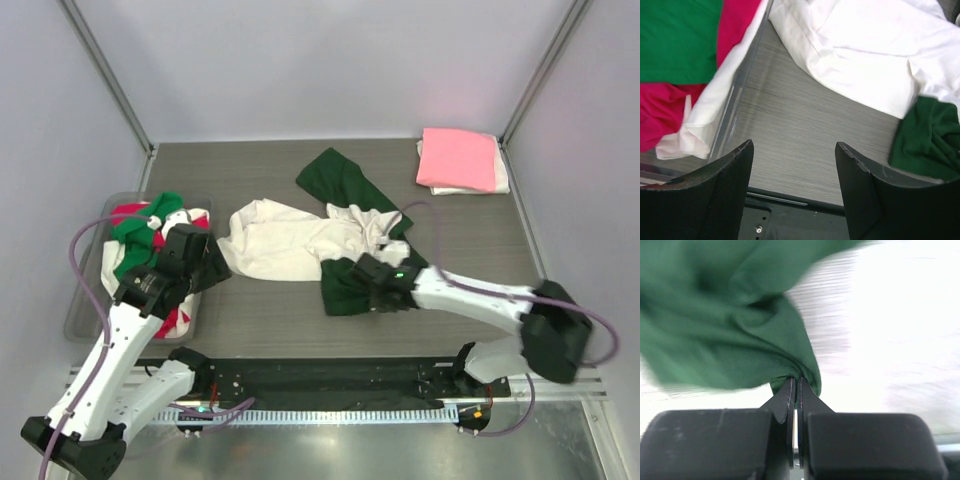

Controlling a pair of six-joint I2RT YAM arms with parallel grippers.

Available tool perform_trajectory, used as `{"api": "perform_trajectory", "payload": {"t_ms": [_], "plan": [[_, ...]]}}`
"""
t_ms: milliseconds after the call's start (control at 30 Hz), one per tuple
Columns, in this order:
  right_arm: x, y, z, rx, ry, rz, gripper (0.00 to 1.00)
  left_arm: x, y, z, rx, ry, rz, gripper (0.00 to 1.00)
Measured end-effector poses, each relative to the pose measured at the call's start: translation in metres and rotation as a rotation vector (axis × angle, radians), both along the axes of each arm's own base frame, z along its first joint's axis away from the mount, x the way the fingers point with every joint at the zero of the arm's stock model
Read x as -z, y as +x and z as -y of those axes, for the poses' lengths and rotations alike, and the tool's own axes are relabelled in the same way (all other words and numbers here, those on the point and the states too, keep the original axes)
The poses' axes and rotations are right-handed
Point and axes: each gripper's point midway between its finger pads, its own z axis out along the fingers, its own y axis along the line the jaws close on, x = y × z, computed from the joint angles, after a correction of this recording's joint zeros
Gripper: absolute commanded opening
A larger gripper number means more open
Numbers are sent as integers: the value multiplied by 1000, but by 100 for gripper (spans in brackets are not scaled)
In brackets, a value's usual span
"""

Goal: Fold and stack the t-shirts
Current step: Flatten the tshirt out

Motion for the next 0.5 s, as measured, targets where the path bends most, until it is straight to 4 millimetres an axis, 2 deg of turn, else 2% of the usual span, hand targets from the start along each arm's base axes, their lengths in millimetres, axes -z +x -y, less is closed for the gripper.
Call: {"api": "perform_trajectory", "payload": {"t_ms": [100,267,367,433,500], "plan": [[-33,0,52,168,110,100,1,12,2,7,0,-24,-35,63],[-84,-3,118,406,230,294,1,46,2,19,-14,-67,-131,59],[-96,-10,142,511,256,361,1,60,2,23,-31,-78,-170,58],[-106,-13,151,565,296,401,1,66,3,25,-37,-87,-182,58],[-124,-14,158,600,331,449,1,67,4,27,-45,-99,-183,58]]}}
